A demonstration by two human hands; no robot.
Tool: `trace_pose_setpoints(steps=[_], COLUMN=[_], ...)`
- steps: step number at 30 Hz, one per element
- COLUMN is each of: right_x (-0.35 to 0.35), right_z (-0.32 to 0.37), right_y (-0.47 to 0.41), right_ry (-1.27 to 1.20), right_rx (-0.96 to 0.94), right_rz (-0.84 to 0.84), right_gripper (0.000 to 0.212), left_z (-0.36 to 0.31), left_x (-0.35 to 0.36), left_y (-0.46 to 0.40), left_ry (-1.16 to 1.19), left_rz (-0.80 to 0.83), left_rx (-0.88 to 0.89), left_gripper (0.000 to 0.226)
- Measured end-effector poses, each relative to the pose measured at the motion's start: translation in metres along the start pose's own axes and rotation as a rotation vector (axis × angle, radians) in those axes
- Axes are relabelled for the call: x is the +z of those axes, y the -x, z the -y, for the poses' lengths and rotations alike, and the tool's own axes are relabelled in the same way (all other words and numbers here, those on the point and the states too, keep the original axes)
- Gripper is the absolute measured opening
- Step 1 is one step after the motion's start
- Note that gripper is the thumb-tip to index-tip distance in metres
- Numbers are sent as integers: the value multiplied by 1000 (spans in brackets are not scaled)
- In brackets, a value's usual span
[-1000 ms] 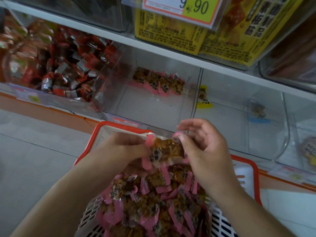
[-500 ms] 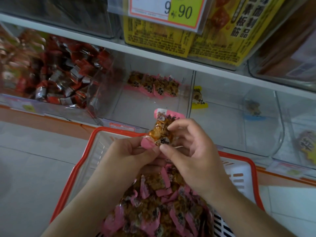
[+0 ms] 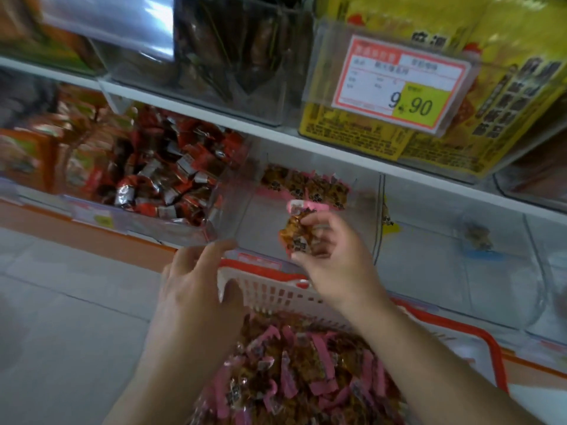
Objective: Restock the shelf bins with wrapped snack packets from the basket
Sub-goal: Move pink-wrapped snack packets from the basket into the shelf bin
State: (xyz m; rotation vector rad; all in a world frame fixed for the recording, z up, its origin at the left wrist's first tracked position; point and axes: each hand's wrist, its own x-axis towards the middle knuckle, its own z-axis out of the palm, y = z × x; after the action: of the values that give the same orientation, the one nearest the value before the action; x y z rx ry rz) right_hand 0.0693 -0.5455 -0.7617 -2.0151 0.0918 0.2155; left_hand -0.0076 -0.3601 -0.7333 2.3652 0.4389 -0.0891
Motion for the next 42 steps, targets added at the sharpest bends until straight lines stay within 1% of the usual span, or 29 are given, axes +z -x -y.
trace_pose_setpoints(steps=[2,4,7,10,14,16,21,24,26,29,32,35,37,38,40,42], right_x=[20,39,65,78,82,84,78,69,65,62,59,44,29,21,9,6], right_z=[-4,-7,-11,-10,-14,-18,-22,-18,-15,-12,-4,6,15,18,18,9], right_y=[-44,-84,-127,-142,-146,-146,-147,-143,-140,-135,-124,-101,-64,-39,8,45], right_ry=[49,68,127,197,321,366,360,515,590,565,504,416,328,283,245,291], right_rx=[-25,-25,-11,15,-76,-91,-64,-131,-146,-171,-201,-237,-294,-315,-305,-210], right_rz=[-13,1,-11,48,66,88,219,254,240,222,193,95,55,61,126,245], right_gripper=[50,46,44,47,37,40,50,53,54,48,41,31,20,16,17,17], left_z=[8,14,18,19,20,22,22,20,19,19,17,15,17,18,21,24], left_x=[1,8,16,22,23,23,22,22,23,23,21,14,10,9,6,2], left_y=[-1,-1,-2,-4,-6,-6,-5,-4,-4,-6,-10,-16,-17,-17,-13,-10], left_ry=[-74,-101,-53,-46,-59,-55,-48,-58,-68,-88,-84,-28,9,15,-5,-37], left_rz=[83,169,224,209,194,197,202,204,210,224,232,216,181,163,144,166], left_rx=[-40,-49,-55,-35,4,13,11,15,13,11,-12,-44,-81,-99,-156,-198], left_gripper=[75,87,96,101,99,99,100,101,100,99,93,84,80,78,75,64])
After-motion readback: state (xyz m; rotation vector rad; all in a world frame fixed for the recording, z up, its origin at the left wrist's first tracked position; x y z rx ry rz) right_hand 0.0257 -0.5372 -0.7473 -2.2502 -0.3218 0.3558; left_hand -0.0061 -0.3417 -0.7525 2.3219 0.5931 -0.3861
